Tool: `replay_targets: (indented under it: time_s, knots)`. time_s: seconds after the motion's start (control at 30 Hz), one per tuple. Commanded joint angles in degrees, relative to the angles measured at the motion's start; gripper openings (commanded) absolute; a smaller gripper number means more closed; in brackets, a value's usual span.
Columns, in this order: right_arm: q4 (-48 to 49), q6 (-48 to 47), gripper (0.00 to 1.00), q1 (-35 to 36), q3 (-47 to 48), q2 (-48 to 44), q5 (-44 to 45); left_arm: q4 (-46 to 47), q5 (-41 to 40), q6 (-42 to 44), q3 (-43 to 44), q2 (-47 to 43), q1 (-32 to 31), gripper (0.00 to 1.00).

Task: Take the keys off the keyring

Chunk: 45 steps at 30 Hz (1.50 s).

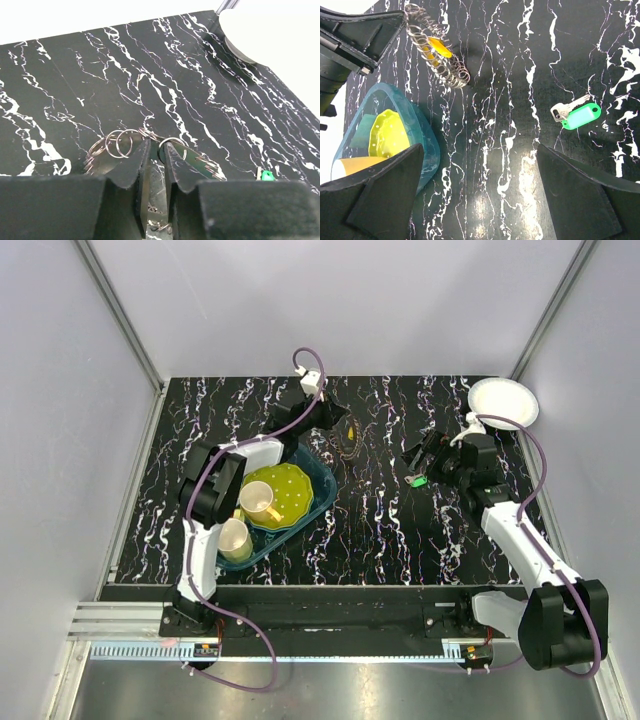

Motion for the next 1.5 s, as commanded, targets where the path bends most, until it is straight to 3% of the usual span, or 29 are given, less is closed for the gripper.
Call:
replay_targets:
  time_s: [0.0,0.13,0.17,0.27,0.53,0.93,1.07,1.47]
  knots:
    - [1.31,-1.06,1.00,0.14,3.42,0.09,0.62,0.93,2.68,-2.77,2.51,1.23,0.33,0.21]
    - [-2.11,-1.76,1.00,0.05,5.44,0.18,0.71,1.19,4.61,-3.39,3.21,0.18,0.42,0.39]
    - [-2.73,-2.02,1.00,0.14,5.79,-0.17,1.06,1.02,5.57,-3.47,3.39,-0.17,0.34,0.51]
    - [-5.54,-2.37,1.00,0.05,7.02,-1.66,2.64,0.49,7.07,-3.74,3.13,-2.63,0.25,0.56]
    - [-15.47,-1.40,1.00,0.14,11.76,-6.14,3.27,-6.36,11.73,-1.19,-0.82,-15.45,0.25,0.99]
    - [-21.19,1.41,1.00,0.14,15.72,-15.89,-5.26,-21.74,14.81,0.57,-18.83,-45.33,-2.56,0.99]
    - [-23.04,-0.87,1.00,0.05,14.76,-20.38,-3.78,-23.85,15.33,-0.93,-25.51,-54.81,-3.09,0.99]
    - [-24.71,-2.64,1.00,0.14,14.40,-25.84,-2.10,-24.38,11.39,3.81,-32.64,-67.22,-7.22,0.99]
